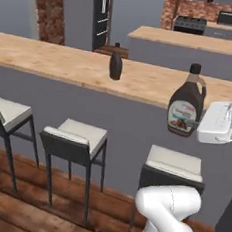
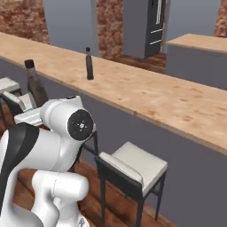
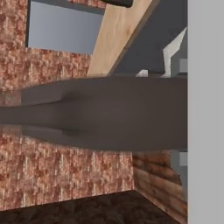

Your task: The dining table condiment station is running low on syrup bottle. Refill the condiment station by opening the cabinet and taking the syrup bottle from the cabinet and placing it on the dining table.

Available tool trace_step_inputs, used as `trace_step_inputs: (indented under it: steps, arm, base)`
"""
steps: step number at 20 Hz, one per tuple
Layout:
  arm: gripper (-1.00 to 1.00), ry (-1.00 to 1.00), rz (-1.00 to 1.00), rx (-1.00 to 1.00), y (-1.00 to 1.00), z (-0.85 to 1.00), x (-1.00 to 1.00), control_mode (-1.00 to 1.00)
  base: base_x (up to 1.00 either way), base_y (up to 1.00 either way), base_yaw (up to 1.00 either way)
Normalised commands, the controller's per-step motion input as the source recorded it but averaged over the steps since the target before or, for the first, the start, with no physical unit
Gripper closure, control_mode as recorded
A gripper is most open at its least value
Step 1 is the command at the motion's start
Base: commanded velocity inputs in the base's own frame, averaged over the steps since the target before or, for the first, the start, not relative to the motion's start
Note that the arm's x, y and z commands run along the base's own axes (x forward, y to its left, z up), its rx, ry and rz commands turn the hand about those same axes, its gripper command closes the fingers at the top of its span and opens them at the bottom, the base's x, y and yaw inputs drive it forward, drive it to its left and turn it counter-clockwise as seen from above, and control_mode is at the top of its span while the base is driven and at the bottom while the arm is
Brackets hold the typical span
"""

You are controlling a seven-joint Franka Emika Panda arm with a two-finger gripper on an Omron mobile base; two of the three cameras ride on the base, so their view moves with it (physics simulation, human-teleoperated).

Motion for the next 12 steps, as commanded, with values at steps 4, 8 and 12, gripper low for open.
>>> trace_step_inputs:
  steps: [4, 8, 12]
  arm:
    - [1.00, 0.00, 0.00, 0.00, 0.00, 0.00, 0.00, 1.00]
    - [1.00, 0.00, 0.00, 0.00, 0.00, 0.00, 0.00, 1.00]
    - [1.00, 0.00, 0.00, 0.00, 0.00, 0.00, 0.00, 1.00]
  base:
    - [0.75, 0.65, -0.43]
    - [0.79, 0.57, -0.40]
    - [0.77, 0.48, -0.38]
